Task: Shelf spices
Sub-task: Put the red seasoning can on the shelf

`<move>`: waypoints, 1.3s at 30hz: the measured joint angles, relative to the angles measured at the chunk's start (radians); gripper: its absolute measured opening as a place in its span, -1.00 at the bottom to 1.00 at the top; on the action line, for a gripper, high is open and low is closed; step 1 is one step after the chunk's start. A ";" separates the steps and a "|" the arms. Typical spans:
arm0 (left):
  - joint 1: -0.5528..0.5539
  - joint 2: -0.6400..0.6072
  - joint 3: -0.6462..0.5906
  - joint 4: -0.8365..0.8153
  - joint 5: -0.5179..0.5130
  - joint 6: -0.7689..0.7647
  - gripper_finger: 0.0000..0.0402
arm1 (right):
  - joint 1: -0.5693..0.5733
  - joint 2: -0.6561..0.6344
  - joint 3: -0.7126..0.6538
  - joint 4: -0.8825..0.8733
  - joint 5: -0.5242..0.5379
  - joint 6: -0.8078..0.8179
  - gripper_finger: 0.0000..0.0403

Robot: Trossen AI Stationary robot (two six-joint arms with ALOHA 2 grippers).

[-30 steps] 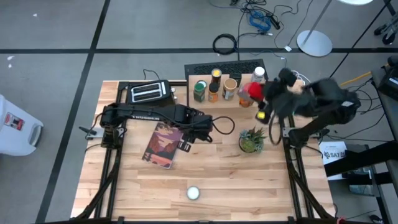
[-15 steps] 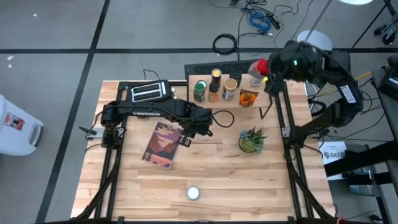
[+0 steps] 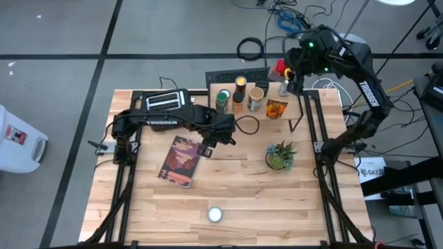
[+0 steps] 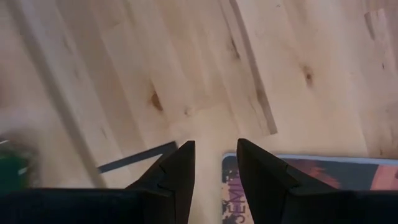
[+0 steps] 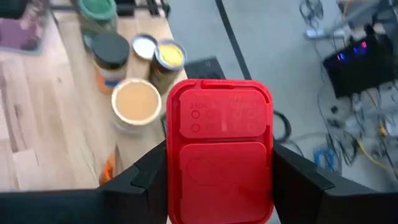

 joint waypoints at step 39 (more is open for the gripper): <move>0.038 -0.052 0.001 0.017 0.002 0.019 -0.36 | -0.201 0.158 0.000 -0.085 -0.201 -0.173 -0.01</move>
